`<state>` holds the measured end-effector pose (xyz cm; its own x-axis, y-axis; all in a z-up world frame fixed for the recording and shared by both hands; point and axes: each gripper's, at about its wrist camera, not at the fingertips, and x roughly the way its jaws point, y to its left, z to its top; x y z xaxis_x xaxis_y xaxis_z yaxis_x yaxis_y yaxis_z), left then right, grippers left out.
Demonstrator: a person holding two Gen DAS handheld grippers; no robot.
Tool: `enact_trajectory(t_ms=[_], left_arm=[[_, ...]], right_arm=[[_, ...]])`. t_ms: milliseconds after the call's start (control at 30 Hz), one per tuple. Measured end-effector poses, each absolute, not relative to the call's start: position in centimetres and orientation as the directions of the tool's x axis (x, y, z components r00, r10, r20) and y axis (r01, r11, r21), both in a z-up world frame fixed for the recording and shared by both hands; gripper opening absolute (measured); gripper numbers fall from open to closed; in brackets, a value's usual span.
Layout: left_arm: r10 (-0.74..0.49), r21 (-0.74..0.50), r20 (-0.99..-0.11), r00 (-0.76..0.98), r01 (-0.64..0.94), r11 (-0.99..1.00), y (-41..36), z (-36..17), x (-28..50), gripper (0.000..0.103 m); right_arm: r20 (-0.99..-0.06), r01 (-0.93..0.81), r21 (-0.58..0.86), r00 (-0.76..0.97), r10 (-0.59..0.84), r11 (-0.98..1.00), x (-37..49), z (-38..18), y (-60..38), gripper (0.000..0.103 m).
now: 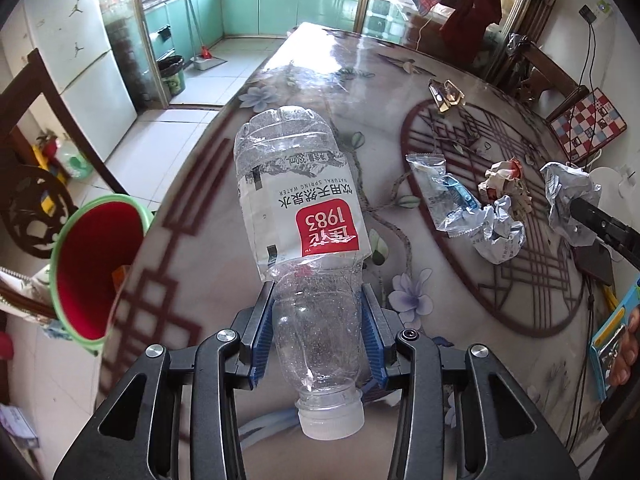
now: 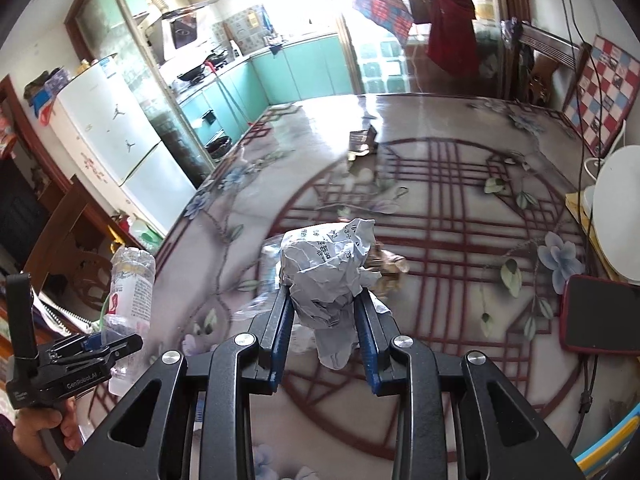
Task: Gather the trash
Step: 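Carry the bottle and crumpled paper in both tools over the red bucket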
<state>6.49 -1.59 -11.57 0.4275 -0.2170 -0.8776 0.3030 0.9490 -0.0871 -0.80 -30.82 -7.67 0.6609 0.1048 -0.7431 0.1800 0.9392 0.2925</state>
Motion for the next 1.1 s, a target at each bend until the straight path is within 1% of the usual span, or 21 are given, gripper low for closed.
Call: enact_trajectory(t_ms=[267, 533, 767, 1100], left_arm=[[-0.216, -0.085, -0.879, 0.424, 0.306, 0.948, 0.2, -11.6, 6.1, 0.038], [-0.223, -0.090, -0.872, 0.437, 0.303, 0.949, 2.7, -11.3, 6.4, 0.038], [-0.226, -0.104, -0.860, 0.457, 0.277, 0.955, 6.3, -11.0, 7.3, 0.038], [-0.219, -0.111, -0.866, 0.450, 0.254, 0.961, 11.7, -11.6, 9.0, 0.038]], right_arm=[[-0.751, 0.131, 0.303, 0.642, 0.152, 0.944, -0.6, -8.3, -27.1, 0.028], [-0.758, 0.103, 0.294, 0.631, 0.166, 0.950, 0.3, -8.2, -23.7, 0.028], [-0.761, 0.065, 0.267, 0.626, 0.169, 0.961, 1.9, -7.3, -20.2, 0.028], [-0.765, 0.045, 0.255, 0.620, 0.173, 0.966, 3.4, -6.7, -14.2, 0.028]])
